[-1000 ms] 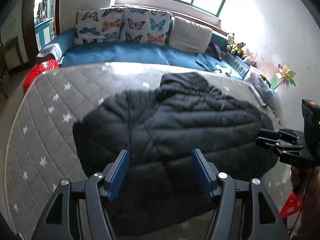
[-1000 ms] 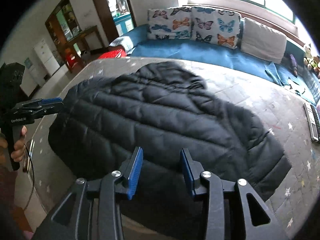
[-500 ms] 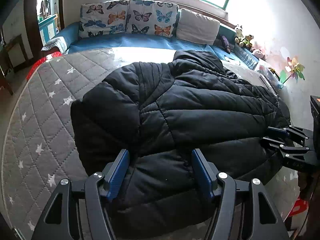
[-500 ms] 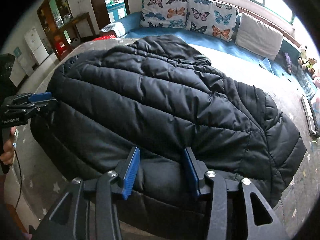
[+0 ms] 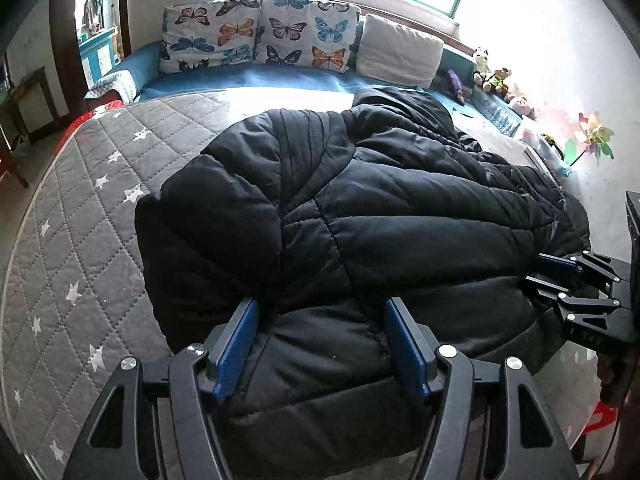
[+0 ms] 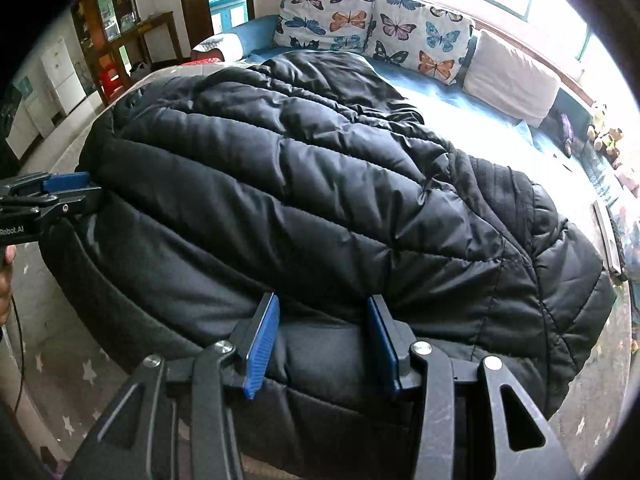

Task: Fold large clothes

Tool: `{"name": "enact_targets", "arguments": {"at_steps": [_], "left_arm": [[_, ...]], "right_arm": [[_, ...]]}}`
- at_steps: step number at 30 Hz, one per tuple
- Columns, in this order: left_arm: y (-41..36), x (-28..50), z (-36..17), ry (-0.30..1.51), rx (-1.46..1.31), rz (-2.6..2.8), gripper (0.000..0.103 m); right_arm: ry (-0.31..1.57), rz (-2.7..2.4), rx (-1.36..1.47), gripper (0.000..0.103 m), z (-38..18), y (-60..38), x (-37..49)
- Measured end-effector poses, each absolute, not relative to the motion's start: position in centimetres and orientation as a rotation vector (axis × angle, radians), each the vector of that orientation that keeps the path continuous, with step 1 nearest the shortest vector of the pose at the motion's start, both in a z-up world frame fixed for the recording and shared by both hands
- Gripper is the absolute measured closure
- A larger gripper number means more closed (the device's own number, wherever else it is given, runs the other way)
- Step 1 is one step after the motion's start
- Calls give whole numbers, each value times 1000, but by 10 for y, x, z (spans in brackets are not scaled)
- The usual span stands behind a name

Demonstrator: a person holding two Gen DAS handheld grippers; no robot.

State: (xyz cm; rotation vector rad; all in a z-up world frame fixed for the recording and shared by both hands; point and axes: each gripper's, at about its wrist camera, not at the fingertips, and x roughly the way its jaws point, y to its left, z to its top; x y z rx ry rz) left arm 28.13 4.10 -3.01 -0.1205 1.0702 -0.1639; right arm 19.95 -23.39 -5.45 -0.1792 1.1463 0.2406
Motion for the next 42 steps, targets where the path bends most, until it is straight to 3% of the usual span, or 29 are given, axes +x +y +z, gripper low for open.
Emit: {"name": "enact_targets", "arguments": {"at_steps": [11, 23, 32, 42], "left_arm": [[42, 284, -30, 1078, -124, -160, 33], [42, 284, -33, 1081, -129, -166, 33], [44, 287, -34, 1089, -135, -171, 33], [49, 286, -36, 1090, -155, -197, 33]], "right_arm": [[1110, 162, -92, 54, -6, -299, 175], [1193, 148, -14, 52, -54, -332, 180], [1123, 188, -41, 52, -2, -310, 203], [1235, 179, -81, 53, -58, -294, 240]]}}
